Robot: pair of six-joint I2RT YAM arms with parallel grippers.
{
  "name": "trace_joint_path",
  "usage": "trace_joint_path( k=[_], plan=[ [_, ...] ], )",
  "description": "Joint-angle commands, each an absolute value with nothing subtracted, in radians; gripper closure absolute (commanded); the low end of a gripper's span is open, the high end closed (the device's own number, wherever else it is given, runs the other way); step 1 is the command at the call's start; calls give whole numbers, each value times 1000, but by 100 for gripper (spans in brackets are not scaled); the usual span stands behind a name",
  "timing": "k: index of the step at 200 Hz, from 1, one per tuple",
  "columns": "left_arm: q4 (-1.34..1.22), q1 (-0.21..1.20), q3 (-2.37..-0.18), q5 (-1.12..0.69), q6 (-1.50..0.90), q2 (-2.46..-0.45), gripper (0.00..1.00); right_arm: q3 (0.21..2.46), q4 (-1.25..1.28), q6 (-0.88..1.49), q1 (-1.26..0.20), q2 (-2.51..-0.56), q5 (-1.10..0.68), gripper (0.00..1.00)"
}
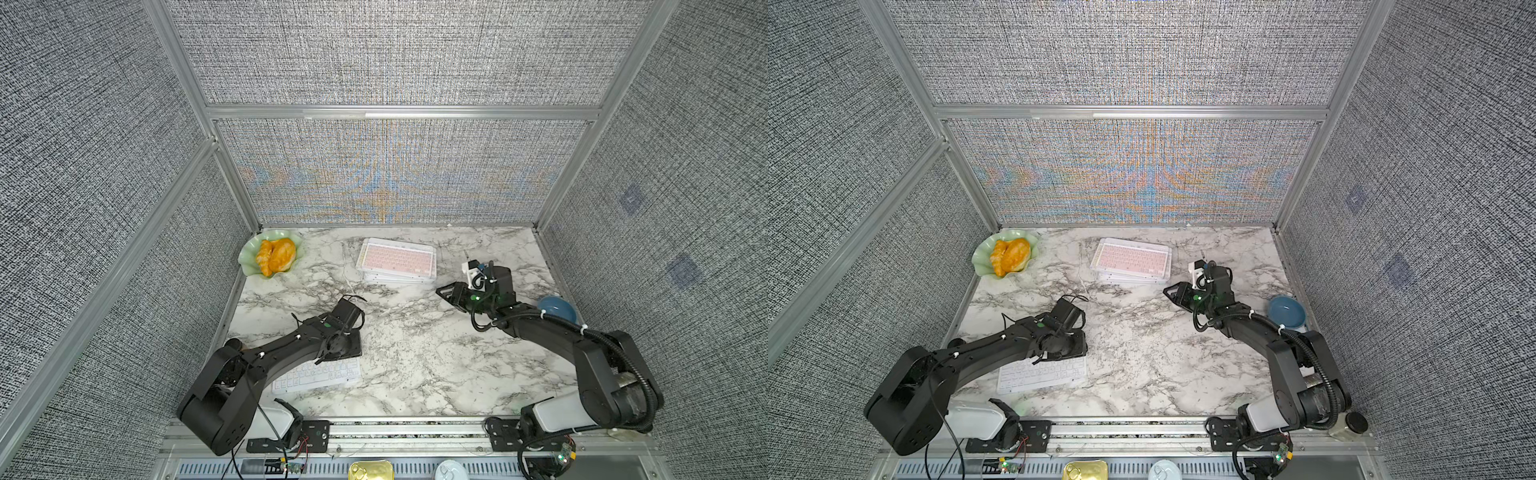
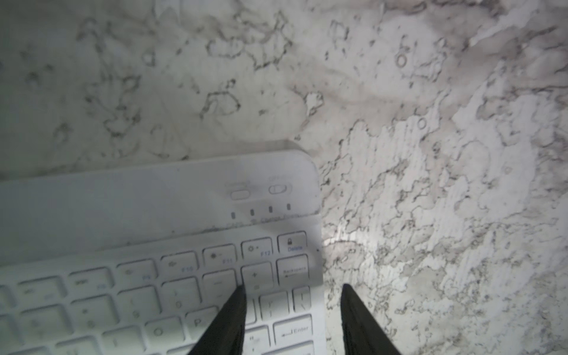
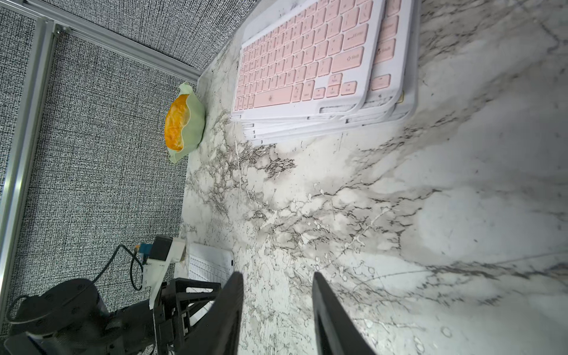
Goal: Stack the numeric keypads
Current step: Move the numeric keypad to the center of the board.
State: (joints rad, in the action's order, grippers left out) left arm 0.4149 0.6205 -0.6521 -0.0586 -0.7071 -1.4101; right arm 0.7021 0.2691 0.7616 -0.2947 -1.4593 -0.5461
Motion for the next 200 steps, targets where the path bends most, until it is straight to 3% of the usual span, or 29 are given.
trace_joint_path(
  k=[1, 200],
  plan=[
    [350, 627, -657, -103, -680, -1456, 49, 698, 241, 746, -296, -1445, -530, 60],
    [45, 851, -1106, -213, -716, -1965, 50, 625, -34, 664, -282, -1146, -360, 59]
  ],
)
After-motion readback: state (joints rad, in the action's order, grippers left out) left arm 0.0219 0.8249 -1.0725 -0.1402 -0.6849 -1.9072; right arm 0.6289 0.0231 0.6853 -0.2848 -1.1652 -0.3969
